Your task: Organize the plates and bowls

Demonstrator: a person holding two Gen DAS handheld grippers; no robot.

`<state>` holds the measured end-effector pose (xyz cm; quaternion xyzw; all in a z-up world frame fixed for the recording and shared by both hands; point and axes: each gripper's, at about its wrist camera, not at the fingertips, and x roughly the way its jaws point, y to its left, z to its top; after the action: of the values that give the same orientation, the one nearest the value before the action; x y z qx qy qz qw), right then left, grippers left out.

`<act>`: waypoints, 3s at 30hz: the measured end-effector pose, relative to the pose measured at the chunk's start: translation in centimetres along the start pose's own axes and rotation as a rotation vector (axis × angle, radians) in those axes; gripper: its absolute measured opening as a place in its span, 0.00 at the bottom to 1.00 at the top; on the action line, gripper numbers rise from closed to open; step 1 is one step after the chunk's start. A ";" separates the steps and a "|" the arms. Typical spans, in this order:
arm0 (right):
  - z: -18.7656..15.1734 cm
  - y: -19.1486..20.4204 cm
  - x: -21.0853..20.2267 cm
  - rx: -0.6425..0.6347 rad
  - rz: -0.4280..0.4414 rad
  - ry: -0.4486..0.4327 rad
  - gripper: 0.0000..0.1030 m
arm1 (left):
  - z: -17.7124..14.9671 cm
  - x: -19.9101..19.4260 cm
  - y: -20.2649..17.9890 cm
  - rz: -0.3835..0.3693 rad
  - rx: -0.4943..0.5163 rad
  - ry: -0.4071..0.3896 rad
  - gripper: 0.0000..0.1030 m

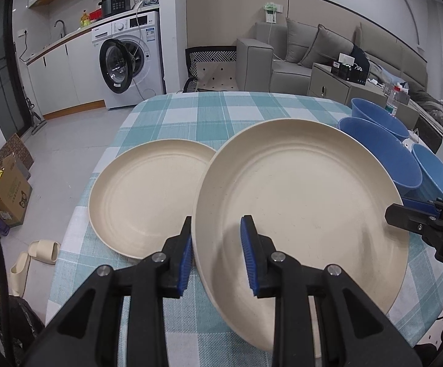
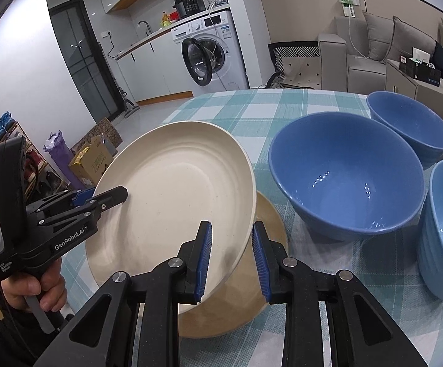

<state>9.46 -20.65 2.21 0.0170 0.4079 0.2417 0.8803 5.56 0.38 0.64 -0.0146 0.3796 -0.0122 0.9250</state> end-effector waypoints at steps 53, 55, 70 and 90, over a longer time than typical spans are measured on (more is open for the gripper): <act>-2.8 0.2 3.4 -0.134 -0.201 0.102 0.39 | -2.2 3.7 -3.4 0.051 0.212 0.130 0.33; -2.8 0.3 3.4 -0.145 -0.206 0.105 0.41 | -2.3 3.6 -3.4 0.044 0.224 0.133 0.34; -3.0 0.3 3.1 -0.159 -0.172 0.105 0.53 | -2.2 3.8 -3.4 0.016 0.222 0.152 0.52; -2.0 0.5 0.4 -0.100 -0.077 -0.007 0.99 | 0.1 1.1 -0.1 -0.112 0.046 0.090 0.93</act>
<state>7.99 -20.43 0.71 -0.0417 0.3927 0.2278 0.8900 6.37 0.20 -0.07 -0.0139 0.4190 -0.0733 0.9049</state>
